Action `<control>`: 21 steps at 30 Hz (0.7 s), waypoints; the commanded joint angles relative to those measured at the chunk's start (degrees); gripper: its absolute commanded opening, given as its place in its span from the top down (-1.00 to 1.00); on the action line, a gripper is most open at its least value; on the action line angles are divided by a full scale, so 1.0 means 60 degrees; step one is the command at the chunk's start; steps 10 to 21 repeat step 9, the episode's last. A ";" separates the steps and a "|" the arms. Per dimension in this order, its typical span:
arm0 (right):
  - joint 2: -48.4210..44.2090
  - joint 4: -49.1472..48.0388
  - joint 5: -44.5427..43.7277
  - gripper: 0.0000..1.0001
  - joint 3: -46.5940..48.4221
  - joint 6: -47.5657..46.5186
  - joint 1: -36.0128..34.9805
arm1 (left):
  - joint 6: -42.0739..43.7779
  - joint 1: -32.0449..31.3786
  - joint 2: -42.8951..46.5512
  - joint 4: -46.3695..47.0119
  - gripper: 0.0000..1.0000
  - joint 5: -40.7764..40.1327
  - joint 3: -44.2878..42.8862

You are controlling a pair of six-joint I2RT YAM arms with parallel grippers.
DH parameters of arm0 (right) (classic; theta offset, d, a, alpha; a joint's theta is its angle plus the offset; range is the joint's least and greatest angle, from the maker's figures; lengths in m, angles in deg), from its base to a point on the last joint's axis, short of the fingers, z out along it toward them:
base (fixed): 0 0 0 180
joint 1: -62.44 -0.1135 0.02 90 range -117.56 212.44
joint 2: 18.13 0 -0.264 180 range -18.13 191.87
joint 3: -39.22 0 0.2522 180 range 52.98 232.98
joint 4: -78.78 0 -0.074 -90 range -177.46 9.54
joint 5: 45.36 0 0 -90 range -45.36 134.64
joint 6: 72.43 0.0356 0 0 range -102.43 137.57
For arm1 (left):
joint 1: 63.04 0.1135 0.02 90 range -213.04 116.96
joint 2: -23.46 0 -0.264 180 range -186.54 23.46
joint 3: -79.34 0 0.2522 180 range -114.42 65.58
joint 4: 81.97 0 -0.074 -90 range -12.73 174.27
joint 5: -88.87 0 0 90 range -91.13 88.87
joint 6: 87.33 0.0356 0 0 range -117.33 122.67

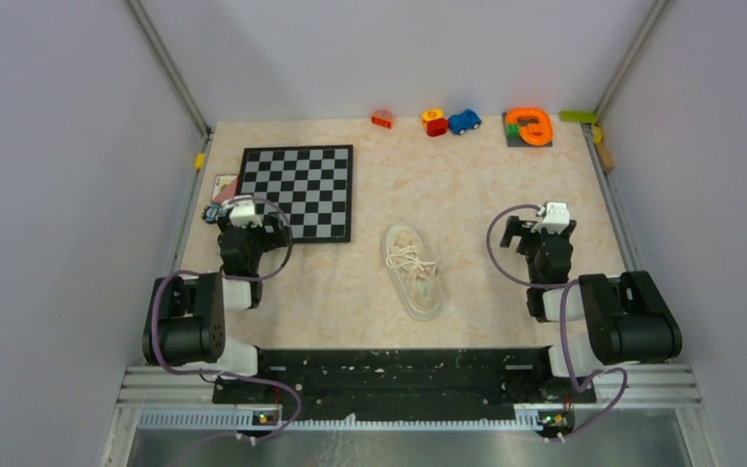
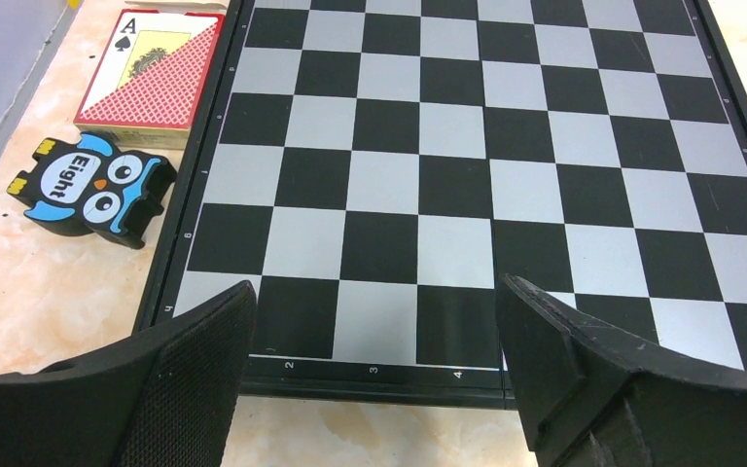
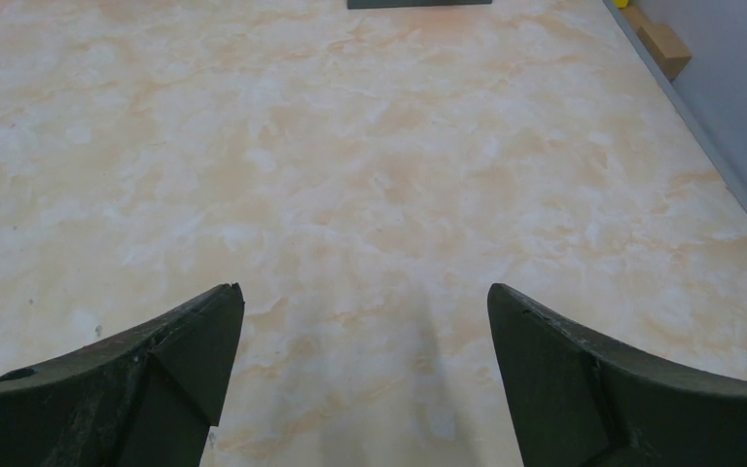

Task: Tie the shoes
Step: Reset both arms

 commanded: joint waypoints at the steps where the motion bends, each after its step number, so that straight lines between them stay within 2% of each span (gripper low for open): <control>1: 0.0019 -0.0527 0.0144 -0.97 0.0048 -0.0038 0.0086 | 0.0102 0.0036 0.0066 0.0699 -0.90 0.0125 -0.0067; 21: 0.0020 -0.0528 0.0140 -0.97 0.0046 -0.0039 0.0083 | 0.0098 0.0036 0.0067 0.0718 -0.92 0.0119 -0.0062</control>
